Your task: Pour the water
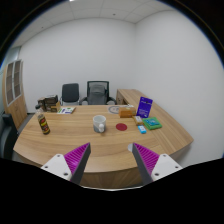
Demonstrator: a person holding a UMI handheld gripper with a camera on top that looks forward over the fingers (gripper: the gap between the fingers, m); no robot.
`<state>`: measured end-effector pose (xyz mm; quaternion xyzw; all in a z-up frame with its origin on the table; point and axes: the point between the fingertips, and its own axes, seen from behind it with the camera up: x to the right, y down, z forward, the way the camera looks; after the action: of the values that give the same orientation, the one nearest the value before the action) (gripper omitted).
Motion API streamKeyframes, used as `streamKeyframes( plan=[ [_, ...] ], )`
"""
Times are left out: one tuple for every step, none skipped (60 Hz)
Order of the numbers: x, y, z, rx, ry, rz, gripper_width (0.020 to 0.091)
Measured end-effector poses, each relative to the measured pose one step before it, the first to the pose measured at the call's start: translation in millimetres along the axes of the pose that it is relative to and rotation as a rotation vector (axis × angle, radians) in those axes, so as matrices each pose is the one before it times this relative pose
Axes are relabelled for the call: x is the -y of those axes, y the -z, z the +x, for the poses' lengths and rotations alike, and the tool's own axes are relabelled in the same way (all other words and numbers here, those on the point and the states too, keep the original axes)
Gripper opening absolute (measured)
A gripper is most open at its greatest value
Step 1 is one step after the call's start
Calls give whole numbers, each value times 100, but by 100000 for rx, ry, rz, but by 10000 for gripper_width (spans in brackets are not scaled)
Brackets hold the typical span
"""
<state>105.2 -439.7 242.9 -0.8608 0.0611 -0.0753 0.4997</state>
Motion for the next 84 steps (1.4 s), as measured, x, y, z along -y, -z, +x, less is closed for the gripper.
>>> streamKeyframes(
  plan=[
    [-47, -34, -116, 186, 197, -52, 860],
    [-103, -50, -169, 228, 246, -161, 859],
    [-139, -93, -232, 247, 220, -274, 860],
    [-195, -120, -307, 288, 192, -384, 859],
    [-160, -101, -389, 319, 138, -317, 859],
    [-149, -164, -403, 293, 92, -187, 858],
    [-142, -121, -472, 302, 47, -143, 854],
    [-173, -95, -531, 371, 41, -206, 856],
    [-189, -102, -595, 364, 64, -318, 857],
    [-213, -116, -633, 521, 112, -427, 857],
    [-222, -112, -673, 652, 163, -453, 857],
    [-123, -151, -660, 836, 273, -570, 855],
    [-231, -190, -930, 736, 99, -460, 856],
    [-228, -133, -968, 814, 44, -379, 856],
    [-184, -162, -976, 853, 80, -246, 857],
    [-42, -102, -965, 1024, 213, -320, 857],
    [-175, -215, -1045, 1054, 322, -223, 857],
    [-216, -226, -1101, 1083, 405, -360, 857],
    [-184, -220, -1145, 1075, 461, -427, 858],
    [-179, -251, -1163, 1140, 511, -325, 857],
    [-114, -283, -1188, 1136, 559, -162, 858],
    [-120, -335, -1209, 1081, 576, -57, 857],
    [-61, -366, -1238, 1101, 503, -105, 856],
    [-82, -432, -1239, 1065, 502, -162, 857],
    [-68, -440, -1283, 1106, 557, -205, 857],
    [-19, -500, -1329, 1108, 529, -166, 856],
    [46, -495, -1332, 1044, 455, 33, 858],
    [104, -505, -1314, 975, 260, 257, 859],
    [169, -554, -1284, 794, 94, 396, 860],
    [193, -593, -1255, 693, 24, 459, 860],
    [213, -636, -1265, 709, -18, 468, 860],
    [259, -692, -1272, 758, 8, 548, 859],
    [290, -673, -1212, 663, -56, 666, 864],
    [326, -742, -1173, 589, -105, 805, 862],
    [399, -785, -1152, 573, -127, 1070, 862],
    [413, -806, -1074, 363, -127, 1182, 861],
    [405, -835, -1020, 171, -63, 1020, 861],
    [362, -896, -939, -7, -17, 681, 860],
    [340, -867, -905, -146, -29, 555, 860],
    [383, -887, -847, -164, -129, 579, 861],
    [438, -859, -829, -133, -208, 822, 860],
    [489, -899, -865, -56, -325, 1031, 860],
    [464, -897, -775, 8, -229, 1118, 860],
    [432, -911, -701, -39, -156, 956, 860],
    [319, -955, -657, -96, -99, 654, 859],
    [312, -921, -568, -150, -126, 462, 860],
    [276, -922, -506, -150, -172, 468, 859],
    [317, -989, -512, -130, -191, 549, 859],
    [293, -976, -440, -122, -161, 740, 859],
    [253, -974, -364, -151, -38, 735, 858],
    [149, -939, -217, -278, 77, 447, 858],
    [65, -966, -167, -531, 88, 93, 854],
    [46, -946, -138, -680, 49, -35, 848],
    [44, -907, -95, -674, 21, 2, 852],
    [83, -924, -37, -743, -73, 323, 852],
    [121, -889, 2, -838, -148, 579, 851],
    [80, -827, 17, -769, -158, 479, 849],
    [-1, -809, -6, -427, 39, 226, 842],
    [-92, -788, 53, -509, -1, -83, 833],
    [-127, -698, 137, -669, -108, -214, 826],
    [-91, -746, 158, -660, -279, -104, 820],
    [-35, -672, 137, -733, -372, 150, 816],
    [-42, -651, 86, -472, -254, 239, 811],
    [-52, -628, 27, -127, -93, 159, 800],
    [-118, -515, 117, -93, 19, -64, 786],
    [20, -1025, 42, -70, 52, 146, 768],
    [-70, -304, 77, -104, 45, 178, 743],
    [-237, -75, 197, -146, 82, 470, 714],
    [-16, -257, 76, 16, 149, 491, 678],
    [5, -247, 19, 288, 225, 560, 643],
    [53, -177, -150, 930, 272, 673, 614],
    [121, -127, -186, 1094, 325, 874, 576],
    [134, -86, -173, 946, 538, 1015, 536],
    [125, -68, -153, 923, 677, 902, 514],
    [236, -308, -176, 410, 717, 530, 514],
    [-9, -44, -47, 710, 874, 750, 505],
    [45, 49, -55, 876, 548, 736, 497],
    [106, -27, -70, 814, 565, 854, 487],
    [19, -58, -61, 653, 440, 571, 477],
    [23, -18, 15, 374, 119, 334, 466],
    [-4, -3, 81, 207, -216, 115, 454],
    [-18, 27, 8, 210, -418, -203, 441],
    [-17, -104, -146, 288, -217, -18, 428],
    [-12, 13, -13, 442, -368, -352, 426]
  ],
)
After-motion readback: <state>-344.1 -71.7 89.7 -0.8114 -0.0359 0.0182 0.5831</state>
